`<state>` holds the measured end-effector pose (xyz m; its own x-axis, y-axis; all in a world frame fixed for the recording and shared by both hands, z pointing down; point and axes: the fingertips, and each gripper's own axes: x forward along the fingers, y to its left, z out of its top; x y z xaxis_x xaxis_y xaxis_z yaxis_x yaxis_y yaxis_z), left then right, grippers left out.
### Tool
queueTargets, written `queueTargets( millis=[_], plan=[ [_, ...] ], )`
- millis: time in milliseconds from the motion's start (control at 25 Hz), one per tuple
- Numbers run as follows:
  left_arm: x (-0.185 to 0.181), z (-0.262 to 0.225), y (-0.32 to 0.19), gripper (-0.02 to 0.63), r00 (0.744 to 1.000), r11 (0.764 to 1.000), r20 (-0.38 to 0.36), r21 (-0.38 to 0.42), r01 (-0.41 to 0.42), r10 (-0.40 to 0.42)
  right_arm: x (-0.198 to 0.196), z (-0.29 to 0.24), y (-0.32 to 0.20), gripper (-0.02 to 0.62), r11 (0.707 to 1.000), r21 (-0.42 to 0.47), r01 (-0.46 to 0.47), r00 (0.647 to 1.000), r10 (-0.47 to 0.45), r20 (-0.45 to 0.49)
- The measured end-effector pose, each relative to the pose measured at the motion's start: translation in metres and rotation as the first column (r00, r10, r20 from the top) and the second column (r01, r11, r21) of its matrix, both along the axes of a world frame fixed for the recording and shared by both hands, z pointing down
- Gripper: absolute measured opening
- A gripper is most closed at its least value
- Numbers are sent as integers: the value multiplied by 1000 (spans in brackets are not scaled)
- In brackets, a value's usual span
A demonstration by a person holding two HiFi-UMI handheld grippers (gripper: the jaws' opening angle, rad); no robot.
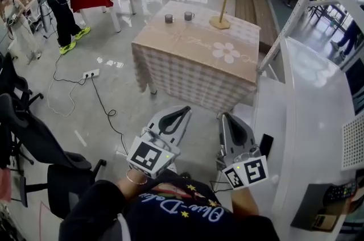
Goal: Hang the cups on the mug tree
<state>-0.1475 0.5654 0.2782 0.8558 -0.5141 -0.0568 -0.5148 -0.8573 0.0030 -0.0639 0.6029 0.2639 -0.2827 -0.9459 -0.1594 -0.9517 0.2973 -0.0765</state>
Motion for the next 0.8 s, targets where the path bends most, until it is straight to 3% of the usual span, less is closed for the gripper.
queueTargets(
  millis=[800],
  plan=[
    [0, -3, -60, 2, 1000, 1000, 8, -17, -20, 21, -4, -4, -55, 8, 1000, -10, 13, 999, -13, 52]
  ],
)
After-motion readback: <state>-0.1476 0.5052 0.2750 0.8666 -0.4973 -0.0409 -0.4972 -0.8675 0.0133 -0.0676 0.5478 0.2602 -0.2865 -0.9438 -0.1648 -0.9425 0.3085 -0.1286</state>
